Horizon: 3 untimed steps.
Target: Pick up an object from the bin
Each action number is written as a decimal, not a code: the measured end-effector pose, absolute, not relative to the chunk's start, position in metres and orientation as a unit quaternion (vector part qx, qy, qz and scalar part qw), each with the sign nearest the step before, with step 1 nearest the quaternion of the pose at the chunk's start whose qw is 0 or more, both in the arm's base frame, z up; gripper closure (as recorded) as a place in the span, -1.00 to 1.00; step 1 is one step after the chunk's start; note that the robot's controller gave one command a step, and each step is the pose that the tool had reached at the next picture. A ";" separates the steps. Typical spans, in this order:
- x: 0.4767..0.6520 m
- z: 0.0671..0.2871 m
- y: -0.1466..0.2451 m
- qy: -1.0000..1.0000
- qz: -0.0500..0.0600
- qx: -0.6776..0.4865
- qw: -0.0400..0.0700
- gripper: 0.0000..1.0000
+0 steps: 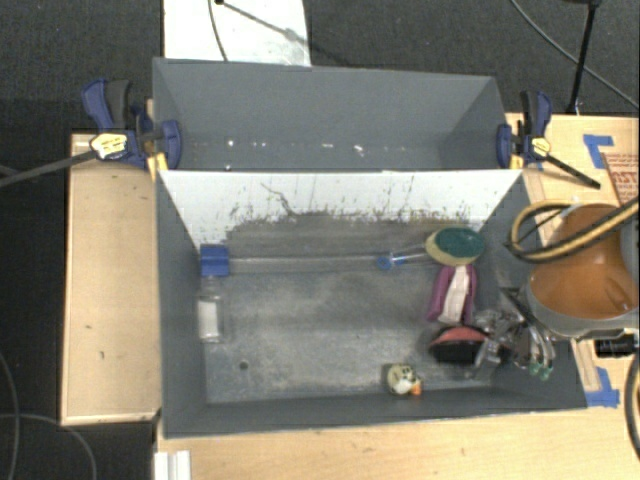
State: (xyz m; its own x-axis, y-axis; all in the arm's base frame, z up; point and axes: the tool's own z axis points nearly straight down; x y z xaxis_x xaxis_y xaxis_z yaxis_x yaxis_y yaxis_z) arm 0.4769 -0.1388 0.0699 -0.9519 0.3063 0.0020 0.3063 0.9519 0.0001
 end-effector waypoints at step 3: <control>0.480 0.178 -0.140 -0.989 0.000 -0.148 -0.003 1.00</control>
Offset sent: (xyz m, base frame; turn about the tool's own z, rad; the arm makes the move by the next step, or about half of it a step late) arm 0.0000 0.0001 0.0141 0.0000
